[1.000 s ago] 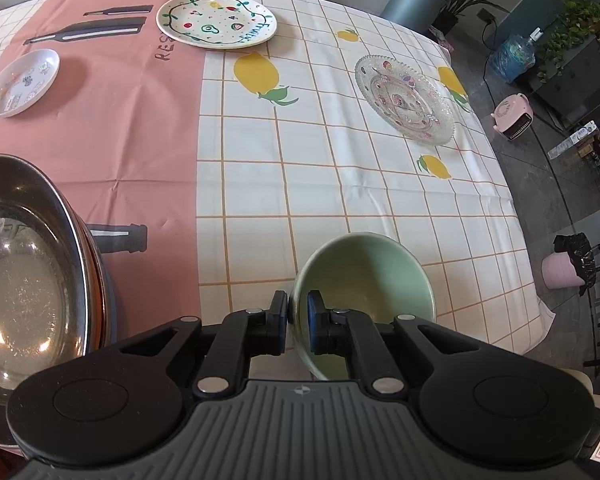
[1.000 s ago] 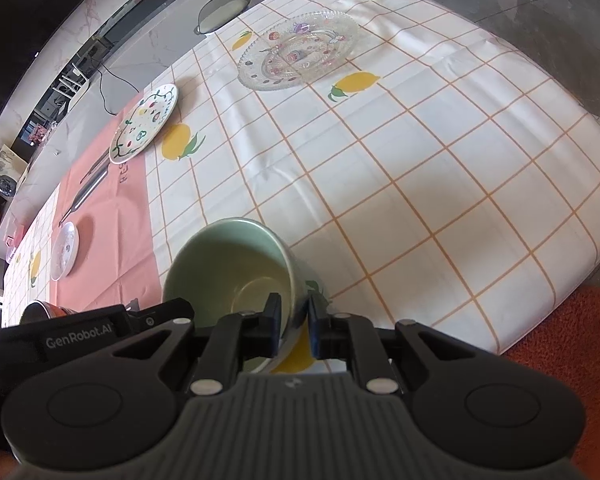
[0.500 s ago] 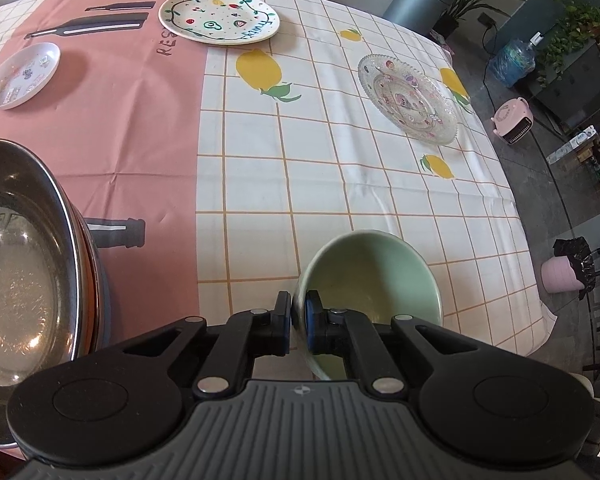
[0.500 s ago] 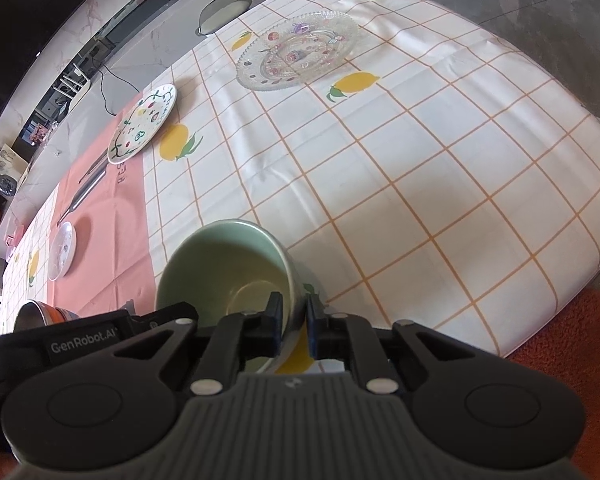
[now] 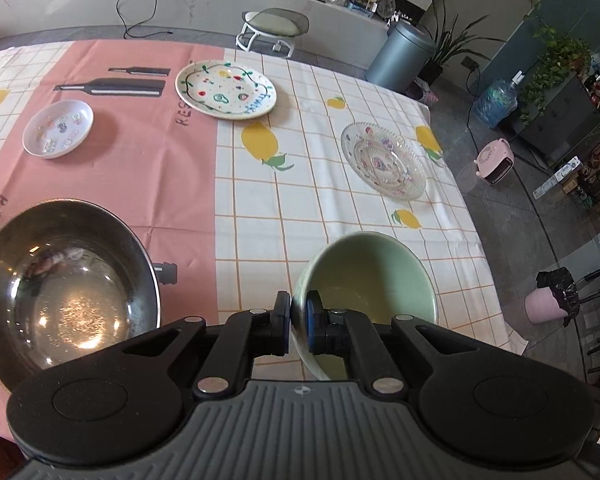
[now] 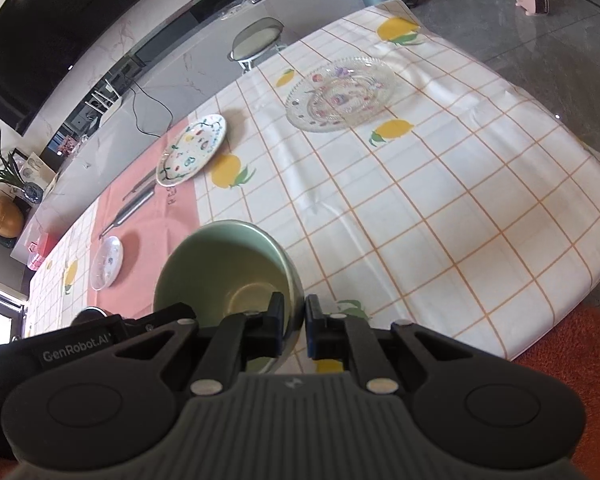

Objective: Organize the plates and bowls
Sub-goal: 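Lift the pale green bowl with the left tool toward the stacked steel bowls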

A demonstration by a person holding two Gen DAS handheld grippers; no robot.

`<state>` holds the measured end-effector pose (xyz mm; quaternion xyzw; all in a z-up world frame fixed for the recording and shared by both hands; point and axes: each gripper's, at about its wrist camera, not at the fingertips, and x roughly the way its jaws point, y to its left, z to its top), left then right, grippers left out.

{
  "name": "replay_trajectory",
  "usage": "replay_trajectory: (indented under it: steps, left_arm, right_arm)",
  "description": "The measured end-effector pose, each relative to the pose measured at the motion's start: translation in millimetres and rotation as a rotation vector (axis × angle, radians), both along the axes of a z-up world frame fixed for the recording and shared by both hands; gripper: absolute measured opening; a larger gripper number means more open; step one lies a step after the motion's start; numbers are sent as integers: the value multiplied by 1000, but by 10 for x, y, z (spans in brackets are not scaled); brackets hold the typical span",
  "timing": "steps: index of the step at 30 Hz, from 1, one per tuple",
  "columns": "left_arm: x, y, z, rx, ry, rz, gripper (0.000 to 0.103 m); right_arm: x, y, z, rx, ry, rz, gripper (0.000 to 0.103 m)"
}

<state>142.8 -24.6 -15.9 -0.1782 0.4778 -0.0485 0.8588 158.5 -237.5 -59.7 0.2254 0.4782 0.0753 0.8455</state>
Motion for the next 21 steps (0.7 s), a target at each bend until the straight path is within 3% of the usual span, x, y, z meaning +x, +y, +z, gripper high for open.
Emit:
replay_trajectory:
  steps: [12,21]
  left_arm:
    - [-366,540,435,1,-129,116,9]
    - [-518,1018,433,-20,-133,198,9]
  right_arm:
    - [-189,527,481,30,-120,103,8]
    - [-248,1002,562,33,-136,195,8]
